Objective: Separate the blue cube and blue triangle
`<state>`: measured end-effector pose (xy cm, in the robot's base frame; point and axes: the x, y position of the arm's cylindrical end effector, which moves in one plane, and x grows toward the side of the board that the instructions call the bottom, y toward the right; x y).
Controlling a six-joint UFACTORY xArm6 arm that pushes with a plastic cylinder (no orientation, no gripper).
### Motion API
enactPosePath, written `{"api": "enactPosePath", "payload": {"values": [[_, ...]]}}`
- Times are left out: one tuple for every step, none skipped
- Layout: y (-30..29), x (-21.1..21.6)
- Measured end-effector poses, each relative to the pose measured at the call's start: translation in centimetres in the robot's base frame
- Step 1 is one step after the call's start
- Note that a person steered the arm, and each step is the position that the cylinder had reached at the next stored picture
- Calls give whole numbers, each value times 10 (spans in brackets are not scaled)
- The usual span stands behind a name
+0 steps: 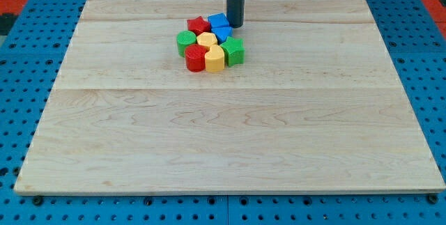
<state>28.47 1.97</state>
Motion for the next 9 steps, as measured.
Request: {"api": "enactPosePath", "payload": {"values": [[0,0],[0,0],[0,-8],[0,-7],[1,-5],[2,-2],[2,2],[2,3],[2,3]]}}
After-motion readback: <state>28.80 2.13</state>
